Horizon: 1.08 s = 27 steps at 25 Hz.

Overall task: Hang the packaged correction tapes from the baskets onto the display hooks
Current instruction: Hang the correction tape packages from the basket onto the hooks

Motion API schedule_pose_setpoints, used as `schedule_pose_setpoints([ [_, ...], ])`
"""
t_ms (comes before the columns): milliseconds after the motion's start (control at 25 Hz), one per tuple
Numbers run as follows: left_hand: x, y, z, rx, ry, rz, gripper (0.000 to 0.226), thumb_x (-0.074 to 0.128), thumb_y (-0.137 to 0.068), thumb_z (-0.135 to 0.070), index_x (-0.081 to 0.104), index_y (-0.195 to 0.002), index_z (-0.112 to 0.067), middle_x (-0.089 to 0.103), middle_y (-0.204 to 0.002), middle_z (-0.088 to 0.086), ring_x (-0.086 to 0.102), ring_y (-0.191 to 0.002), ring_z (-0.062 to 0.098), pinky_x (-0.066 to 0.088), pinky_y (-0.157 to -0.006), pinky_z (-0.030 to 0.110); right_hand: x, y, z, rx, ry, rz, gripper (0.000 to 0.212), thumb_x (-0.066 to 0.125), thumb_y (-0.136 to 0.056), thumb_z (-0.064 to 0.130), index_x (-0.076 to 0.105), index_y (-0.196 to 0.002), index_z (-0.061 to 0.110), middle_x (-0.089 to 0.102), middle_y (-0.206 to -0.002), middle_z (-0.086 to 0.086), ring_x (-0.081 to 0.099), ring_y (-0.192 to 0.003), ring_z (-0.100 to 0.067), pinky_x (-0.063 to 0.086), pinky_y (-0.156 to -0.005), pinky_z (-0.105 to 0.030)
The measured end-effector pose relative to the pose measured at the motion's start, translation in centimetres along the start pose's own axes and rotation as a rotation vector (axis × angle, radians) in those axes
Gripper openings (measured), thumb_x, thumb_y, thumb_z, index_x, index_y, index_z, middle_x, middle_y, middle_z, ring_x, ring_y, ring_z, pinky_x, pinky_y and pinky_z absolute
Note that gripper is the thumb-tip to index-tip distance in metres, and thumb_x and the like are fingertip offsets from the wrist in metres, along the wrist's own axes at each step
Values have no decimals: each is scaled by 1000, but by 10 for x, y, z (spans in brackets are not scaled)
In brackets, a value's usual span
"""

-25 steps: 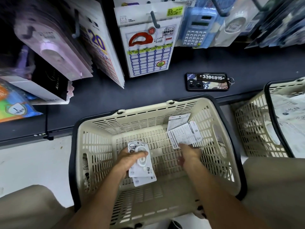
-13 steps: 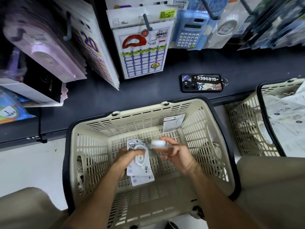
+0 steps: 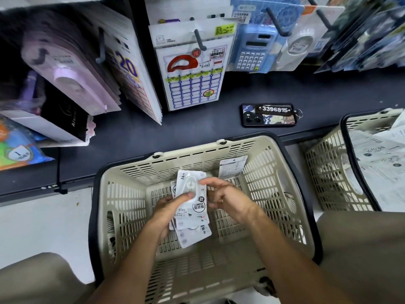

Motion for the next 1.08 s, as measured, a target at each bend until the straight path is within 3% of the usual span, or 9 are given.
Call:
schedule_pose_setpoints([
  [160, -8, -5, 0, 1, -123, -174, 48, 90, -63, -53, 76, -93, -19, 78, -93, 0, 69, -96, 23, 52, -89, 38, -78, -10, 2, 28, -305, -651, 41, 59, -95, -2, 54, -119, 31, 71, -106, -12, 69, -84, -26, 60, -73, -37],
  [240, -8, -5, 5, -3, -111, -222, 46, 89, -64, -52, 75, -87, -16, 76, -83, 0, 68, -87, 22, 48, -74, 32, -88, -22, 6, 51, -213, -629, 48, 71, -87, -1, 51, -118, 30, 69, -103, -7, 70, -83, -23, 60, -66, -32],
  [320, -7, -5, 8, -5, -94, -241, 43, 89, -64, -51, 76, -84, -15, 76, -71, -4, 67, -80, 19, 43, -64, 27, -93, -30, 15, -13, 17, -609, 29, 78, -82, 1, 58, -91, 19, 67, -88, -2, 64, -72, -13, 53, -60, -23],
  [400, -5, -5, 6, -5, -71, -290, 39, 90, -65, -49, 76, -78, -16, 75, -63, -10, 67, -76, 17, 40, -60, 24, -84, -26, 29, -116, 487, -582, 34, 82, -81, 13, 54, -67, 25, 60, -71, 9, 56, -66, -9, 43, -64, -18],
  [480, -4, -5, 0, -10, -75, -353, 41, 89, -67, -49, 70, -73, -13, 73, -66, -4, 66, -73, 18, 39, -58, 24, -62, -20, 34, -205, 758, -474, 38, 83, -81, 22, 52, -61, 29, 55, -74, 14, 57, -81, -14, 42, -76, -23],
  [640, 29, 8, -17, 58, -81, -242, 35, 89, -73, -41, 77, -88, -11, 78, -82, 1, 68, -75, 19, 48, -65, 27, -41, 25, 37, -296, 395, -233, 15, 81, -78, 27, 71, -72, 17, 70, -89, 2, 66, -88, -10, 48, -88, -33],
  [760, 61, 34, -42, 164, 7, -116, 20, 83, -82, -23, 81, -97, -10, 81, -85, 7, 77, -77, 24, 58, -59, 27, -36, 65, 41, -245, 180, -155, 20, 69, -93, 21, 77, -110, 29, 73, -119, 10, 66, -113, -9, 50, -98, -32],
  [880, 79, 79, -103, 321, 66, -40, 11, 85, -78, -20, 81, -86, -14, 80, -76, 4, 76, -63, 15, 53, -48, 20, -34, 111, 88, -387, -3, -261, 46, 72, -91, 16, 61, -133, 32, 74, -120, 1, 73, -105, -18, 60, -78, -29],
  [1080, 75, 180, -200, 599, -26, 0, 45, 86, -50, -51, 81, -85, -22, 80, -77, -7, 78, -75, 12, 59, -62, 25, -15, 192, 180, -496, 128, -506, 48, 76, -77, 59, 56, -117, 40, 67, -114, 9, 67, -89, 0, 50, -55, -14],
])
Point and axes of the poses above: each hand's wrist, its own y-axis away from the middle knuckle, its own x-axis out of the palm, z = x × y, the point moved 9 cm from there along -y, towards the middle knuckle
